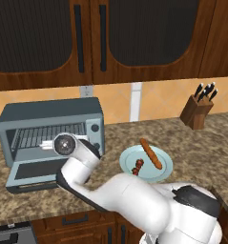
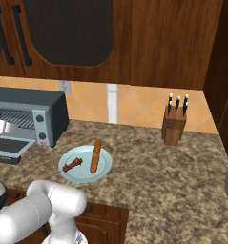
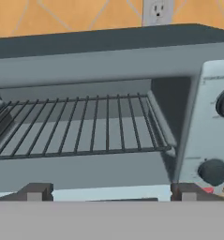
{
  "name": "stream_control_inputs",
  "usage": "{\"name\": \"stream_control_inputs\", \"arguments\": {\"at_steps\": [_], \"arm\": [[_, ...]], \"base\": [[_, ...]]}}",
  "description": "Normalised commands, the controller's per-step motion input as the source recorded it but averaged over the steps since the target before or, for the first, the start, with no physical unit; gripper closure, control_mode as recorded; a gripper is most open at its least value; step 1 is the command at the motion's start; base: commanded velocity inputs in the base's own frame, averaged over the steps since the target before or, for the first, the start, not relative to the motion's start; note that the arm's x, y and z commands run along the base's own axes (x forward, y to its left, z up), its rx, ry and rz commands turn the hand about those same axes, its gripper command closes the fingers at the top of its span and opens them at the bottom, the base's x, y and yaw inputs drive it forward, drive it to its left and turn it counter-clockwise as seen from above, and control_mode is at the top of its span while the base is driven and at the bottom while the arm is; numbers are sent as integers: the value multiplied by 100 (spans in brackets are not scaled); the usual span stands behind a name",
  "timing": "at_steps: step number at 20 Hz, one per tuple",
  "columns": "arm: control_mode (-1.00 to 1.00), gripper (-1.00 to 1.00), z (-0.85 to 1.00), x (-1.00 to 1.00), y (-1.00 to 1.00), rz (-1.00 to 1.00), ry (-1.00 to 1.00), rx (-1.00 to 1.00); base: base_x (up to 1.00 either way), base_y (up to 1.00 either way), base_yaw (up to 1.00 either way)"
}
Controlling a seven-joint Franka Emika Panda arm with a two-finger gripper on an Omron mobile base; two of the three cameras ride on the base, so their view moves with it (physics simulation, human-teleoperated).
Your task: Pick up the kebab skewer and baguette bread, and place them inside the toaster oven. Close the toaster oven door and start by setting the timer.
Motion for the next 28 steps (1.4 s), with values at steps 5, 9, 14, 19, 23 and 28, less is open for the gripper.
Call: {"name": "stream_control_inputs", "arguments": {"at_steps": [5,9,14,19,23,28], "arm": [[-100,-100,-1,48,24,7,-11,0],[-100,-100,-14,54,18,2,0,1],[-100,-100,-35,28,30,0,0,4],[-100,-100,-18,9,28,0,-1,3],[-100,-100,-9,23,28,0,-1,3],[-100,-100,-11,42,22,0,-1,2]], "base": [[0,0,0],[0,0,0],[0,0,0],[0,0,0],[0,0,0],[0,0,0]]}}
